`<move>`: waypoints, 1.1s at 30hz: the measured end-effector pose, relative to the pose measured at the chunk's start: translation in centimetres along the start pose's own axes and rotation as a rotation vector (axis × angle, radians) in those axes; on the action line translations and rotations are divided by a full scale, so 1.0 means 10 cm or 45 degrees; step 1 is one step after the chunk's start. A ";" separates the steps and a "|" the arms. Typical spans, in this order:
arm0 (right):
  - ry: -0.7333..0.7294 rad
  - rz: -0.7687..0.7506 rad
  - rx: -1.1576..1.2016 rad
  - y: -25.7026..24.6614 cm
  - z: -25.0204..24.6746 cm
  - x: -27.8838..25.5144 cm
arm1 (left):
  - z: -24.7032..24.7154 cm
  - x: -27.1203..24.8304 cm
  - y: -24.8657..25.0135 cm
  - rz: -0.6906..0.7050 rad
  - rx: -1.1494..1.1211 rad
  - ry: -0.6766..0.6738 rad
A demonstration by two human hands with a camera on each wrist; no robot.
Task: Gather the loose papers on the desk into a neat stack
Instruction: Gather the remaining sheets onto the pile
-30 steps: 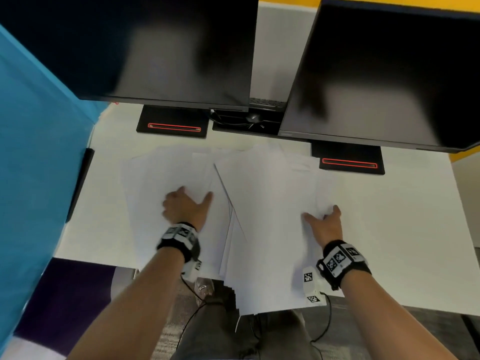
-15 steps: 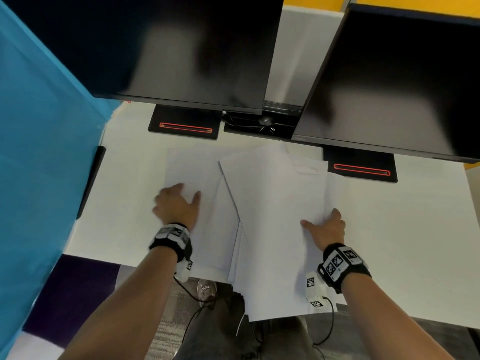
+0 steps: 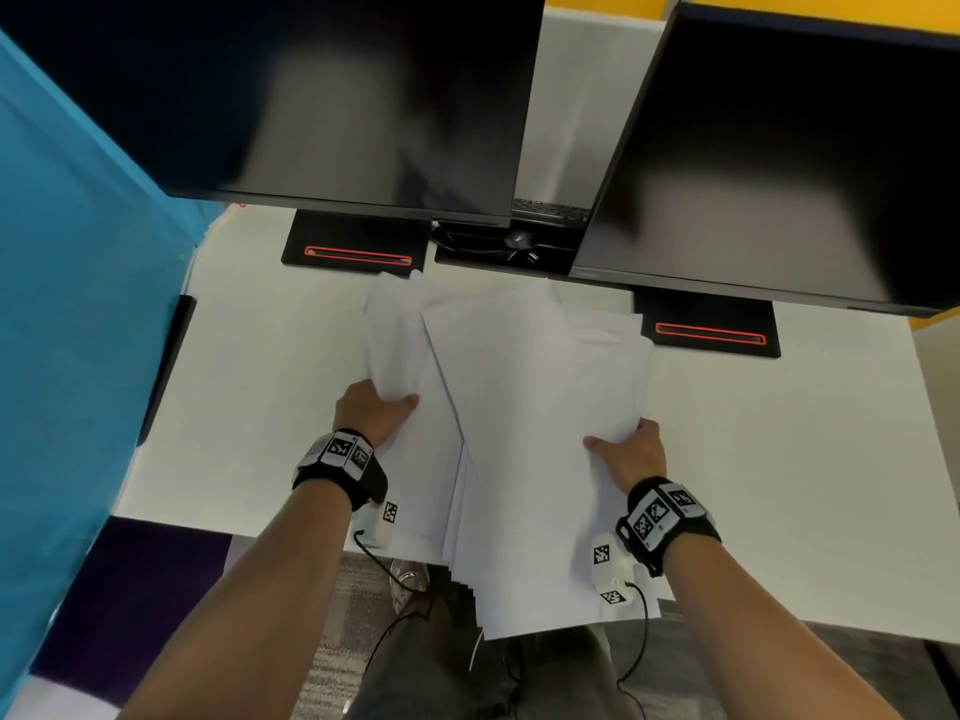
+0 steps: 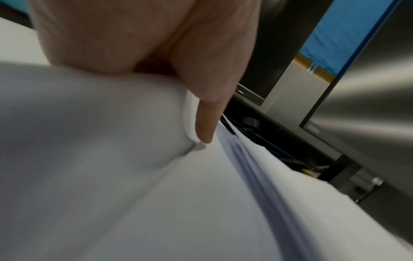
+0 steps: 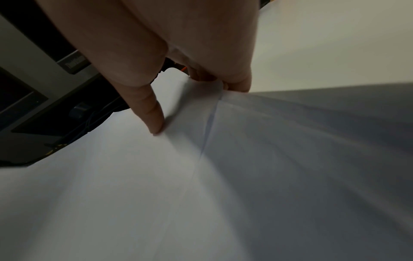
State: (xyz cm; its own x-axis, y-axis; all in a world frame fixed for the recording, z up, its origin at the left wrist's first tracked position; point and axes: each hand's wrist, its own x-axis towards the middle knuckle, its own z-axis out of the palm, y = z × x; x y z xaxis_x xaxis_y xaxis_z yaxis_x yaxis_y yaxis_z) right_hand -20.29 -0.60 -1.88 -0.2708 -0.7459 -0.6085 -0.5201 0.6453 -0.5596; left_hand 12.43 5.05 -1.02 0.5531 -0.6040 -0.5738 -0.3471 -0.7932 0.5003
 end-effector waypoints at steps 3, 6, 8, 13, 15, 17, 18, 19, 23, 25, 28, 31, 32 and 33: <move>0.014 0.006 -0.036 0.02 -0.01 0.02 | 0.03 -0.13 0.07 0.081 -0.062 0.021; 0.022 0.024 -0.075 0.03 -0.02 0.04 | -0.04 -0.30 0.12 0.193 -0.159 0.150; 0.028 0.031 -0.083 0.04 -0.03 0.04 | -0.14 -0.46 0.17 0.268 -0.189 0.234; 0.040 0.036 -0.087 0.04 -0.02 0.04 | -0.52 -0.74 0.22 0.442 -0.212 0.484; 0.035 0.045 -0.097 0.05 -0.02 0.05 | -0.74 -0.93 0.29 0.546 -0.210 0.615; 0.030 0.048 -0.101 0.07 -0.02 0.07 | -0.98 -1.13 0.36 0.652 -0.245 0.701; 0.026 0.051 -0.103 0.06 -0.02 0.06 | -1.10 -1.21 0.38 0.712 -0.256 0.720; 0.029 0.053 -0.104 0.06 -0.02 0.05 | -1.20 -1.30 0.42 0.773 -0.279 0.715; 0.034 0.088 -0.087 0.03 -0.02 0.04 | -1.44 -1.62 0.66 0.918 -0.552 0.491; 0.041 0.102 -0.043 0.03 -0.02 0.04 | -1.38 -1.63 0.77 0.945 -0.714 0.315; 0.014 0.119 0.044 0.06 -0.06 0.06 | -1.03 -1.46 0.85 0.743 -0.895 -0.012; 0.003 0.064 0.178 0.33 -0.06 0.39 | -0.43 -1.17 0.73 0.439 -0.822 -0.250; -0.034 0.025 0.220 0.44 -0.04 0.54 | -0.22 -1.06 0.65 0.350 -0.780 -0.297; -0.065 0.026 0.261 0.49 -0.05 0.60 | -0.03 -0.95 0.55 0.267 -0.717 -0.328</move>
State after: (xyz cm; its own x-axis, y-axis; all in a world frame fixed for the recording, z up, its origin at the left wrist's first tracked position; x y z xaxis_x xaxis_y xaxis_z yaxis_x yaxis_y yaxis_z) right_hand -24.89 -2.01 -8.03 -0.2356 -0.7265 -0.6455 -0.3381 0.6840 -0.6464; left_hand 5.49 6.46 7.34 0.2930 -0.7964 -0.5291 0.0607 -0.5367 0.8416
